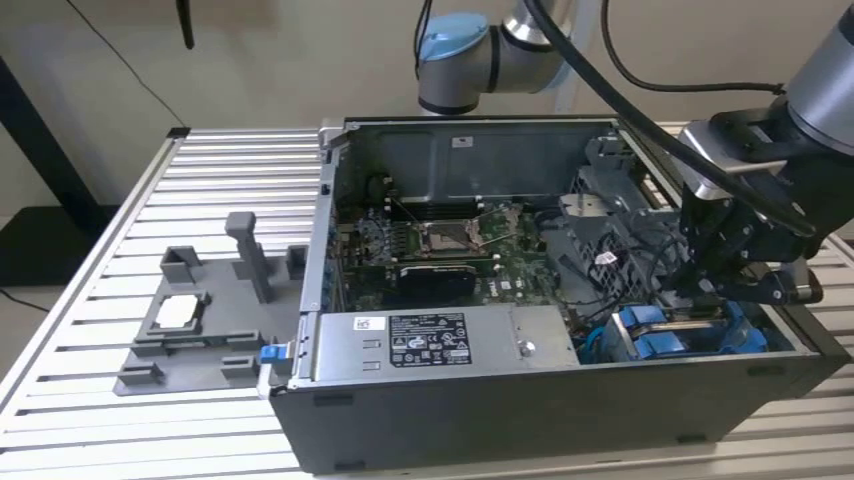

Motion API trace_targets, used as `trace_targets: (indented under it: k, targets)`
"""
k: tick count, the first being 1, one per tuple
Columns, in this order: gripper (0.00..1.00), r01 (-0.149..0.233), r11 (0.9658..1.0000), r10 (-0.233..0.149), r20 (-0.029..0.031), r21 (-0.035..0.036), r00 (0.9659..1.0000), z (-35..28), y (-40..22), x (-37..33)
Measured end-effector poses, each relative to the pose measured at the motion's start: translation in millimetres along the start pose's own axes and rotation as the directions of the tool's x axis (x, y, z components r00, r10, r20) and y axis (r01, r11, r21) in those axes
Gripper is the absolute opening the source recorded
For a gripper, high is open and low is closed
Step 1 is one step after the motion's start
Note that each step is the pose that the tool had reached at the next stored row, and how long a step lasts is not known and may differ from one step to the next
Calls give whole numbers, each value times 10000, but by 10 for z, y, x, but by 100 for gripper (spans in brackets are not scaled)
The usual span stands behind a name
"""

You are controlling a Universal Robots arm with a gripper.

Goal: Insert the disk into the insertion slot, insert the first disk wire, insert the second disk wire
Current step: 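Insert the second disk wire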

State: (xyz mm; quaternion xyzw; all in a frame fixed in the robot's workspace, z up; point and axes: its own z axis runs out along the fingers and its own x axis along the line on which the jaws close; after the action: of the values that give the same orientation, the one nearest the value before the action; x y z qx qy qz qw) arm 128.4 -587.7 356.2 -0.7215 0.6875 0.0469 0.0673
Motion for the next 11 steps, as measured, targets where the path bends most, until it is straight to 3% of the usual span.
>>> trace_targets:
  k: [2,4,7,9,11]
  targets:
    - [16,38,9997,-38,-11,226,10000,9,10,3]
    - [16,73,9991,-70,-63,409,10000,16,26,3]
    - [16,109,9985,-96,-255,535,9996,29,60,4]
    - [16,132,9982,-108,-421,586,9991,37,80,4]
    - [16,156,9974,-119,-525,701,9986,47,97,-1]
